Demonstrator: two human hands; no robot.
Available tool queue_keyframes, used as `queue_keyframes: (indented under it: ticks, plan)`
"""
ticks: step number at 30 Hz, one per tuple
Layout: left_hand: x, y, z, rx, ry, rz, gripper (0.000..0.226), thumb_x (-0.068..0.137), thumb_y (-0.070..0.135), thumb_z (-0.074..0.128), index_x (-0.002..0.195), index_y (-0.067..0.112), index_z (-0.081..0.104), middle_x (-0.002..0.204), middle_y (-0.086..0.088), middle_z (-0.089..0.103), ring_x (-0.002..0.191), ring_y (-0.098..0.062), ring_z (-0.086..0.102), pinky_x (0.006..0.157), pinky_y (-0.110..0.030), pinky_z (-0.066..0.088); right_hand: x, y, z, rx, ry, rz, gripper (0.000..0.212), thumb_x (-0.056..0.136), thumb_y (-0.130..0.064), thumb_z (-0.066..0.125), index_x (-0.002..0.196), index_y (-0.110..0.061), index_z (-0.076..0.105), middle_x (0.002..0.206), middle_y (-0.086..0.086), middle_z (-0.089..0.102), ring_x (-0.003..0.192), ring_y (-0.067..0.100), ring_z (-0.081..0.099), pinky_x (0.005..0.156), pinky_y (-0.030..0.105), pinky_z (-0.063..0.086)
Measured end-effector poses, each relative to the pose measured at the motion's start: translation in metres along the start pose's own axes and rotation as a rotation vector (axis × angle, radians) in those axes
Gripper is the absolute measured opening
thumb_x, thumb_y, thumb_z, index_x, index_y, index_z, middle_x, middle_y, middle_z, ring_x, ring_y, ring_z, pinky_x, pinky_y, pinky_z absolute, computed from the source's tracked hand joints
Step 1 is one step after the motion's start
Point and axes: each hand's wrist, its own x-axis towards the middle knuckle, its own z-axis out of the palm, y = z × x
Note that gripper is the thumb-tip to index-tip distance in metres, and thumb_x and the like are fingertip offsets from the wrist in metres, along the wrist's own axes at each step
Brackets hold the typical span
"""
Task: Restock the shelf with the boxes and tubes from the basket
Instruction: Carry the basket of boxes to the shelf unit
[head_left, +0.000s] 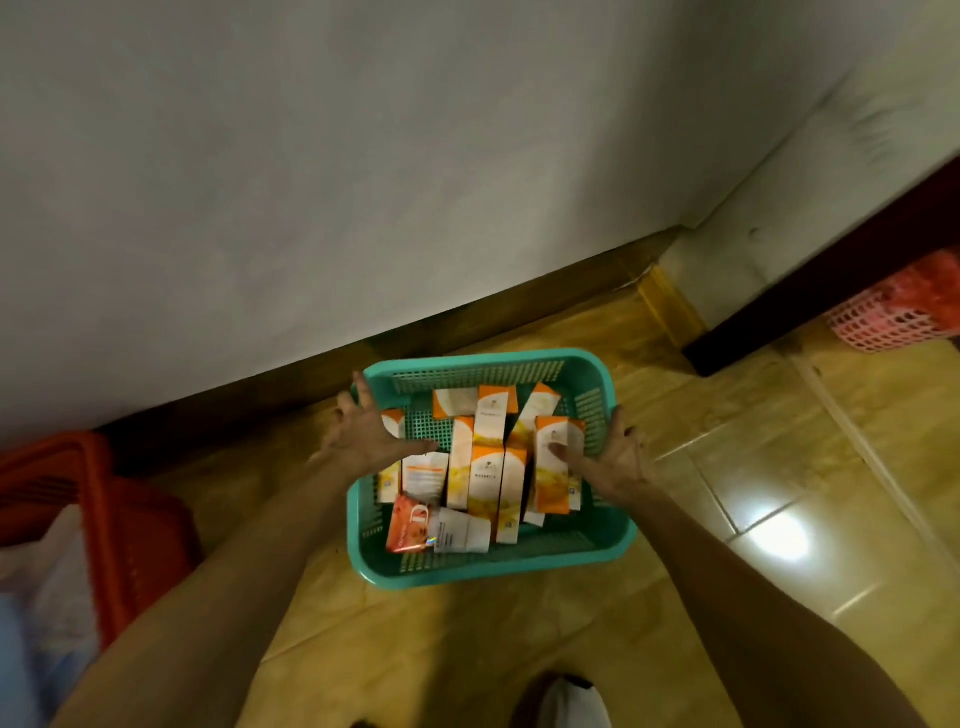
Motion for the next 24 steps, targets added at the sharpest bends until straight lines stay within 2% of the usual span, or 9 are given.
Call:
queue_keyframes:
  ticks: [4, 8, 13, 17, 21, 24]
  plan:
    - [-0.033, 0.02, -0.041, 0.009, -0.018, 0.025, 0.16, 0.042, 0.088, 0.073, 0.154, 0.026, -0.023, 0.16, -0.016, 0.015, 0.143, -0.045, 0.028, 0.108, -0.061, 0.038, -0.04, -0.008, -0.043, 0.012, -0.017, 0.044, 0.13, 0.063, -0.081, 0.067, 0.157, -0.023, -0.002, 0.149, 0.018, 0.025, 0.135, 0.04, 0.035, 0.104, 0.054, 0.041]
    - [-0.072, 0.043, -0.091, 0.03, -0.003, 0.075, 0.153, 0.047, 0.087, 0.072, 0.156, 0.026, -0.017, 0.16, -0.017, 0.015, 0.143, -0.046, 0.027, 0.109, -0.062, 0.036, -0.083, -0.014, -0.088, 0.07, -0.04, 0.088, 0.133, 0.056, -0.085, 0.066, 0.156, -0.024, 0.003, 0.15, 0.018, 0.029, 0.137, 0.039, 0.035, 0.106, 0.057, 0.041]
    - [-0.132, 0.067, -0.156, -0.013, 0.035, 0.114, 0.15, 0.046, 0.086, 0.073, 0.156, 0.026, -0.01, 0.153, -0.014, 0.03, 0.137, -0.042, 0.039, 0.104, -0.059, 0.043, -0.149, -0.024, -0.148, 0.126, -0.025, 0.111, 0.125, 0.062, -0.083, 0.065, 0.155, -0.022, 0.007, 0.15, 0.019, 0.03, 0.136, 0.04, 0.036, 0.106, 0.057, 0.041]
    - [-0.188, 0.089, -0.2, 0.047, 0.011, 0.152, 0.156, 0.05, 0.08, 0.078, 0.155, 0.017, -0.018, 0.159, -0.018, 0.018, 0.144, -0.042, 0.027, 0.112, -0.057, 0.036, -0.205, -0.035, -0.192, 0.138, 0.003, 0.128, 0.125, 0.068, -0.082, 0.061, 0.157, -0.018, 0.001, 0.154, 0.021, 0.024, 0.14, 0.041, 0.029, 0.11, 0.055, 0.036]
    - [-0.241, 0.109, -0.243, 0.096, -0.032, 0.175, 0.161, 0.045, 0.085, 0.075, 0.155, 0.014, -0.02, 0.163, -0.017, 0.005, 0.148, -0.042, 0.018, 0.116, -0.056, 0.029, -0.266, -0.039, -0.233, 0.125, 0.027, 0.159, 0.122, 0.07, -0.09, 0.048, 0.157, -0.019, 0.0, 0.154, 0.024, 0.024, 0.139, 0.043, 0.033, 0.109, 0.057, 0.036]
    - [-0.273, 0.121, -0.271, 0.128, -0.052, 0.228, 0.165, 0.035, 0.096, 0.064, 0.156, 0.017, -0.015, 0.165, -0.013, 0.002, 0.148, -0.04, 0.015, 0.116, -0.057, 0.026, -0.313, -0.038, -0.258, 0.181, 0.051, 0.19, 0.118, 0.073, -0.086, 0.05, 0.157, -0.018, 0.002, 0.153, 0.023, 0.025, 0.138, 0.043, 0.033, 0.109, 0.056, 0.037]
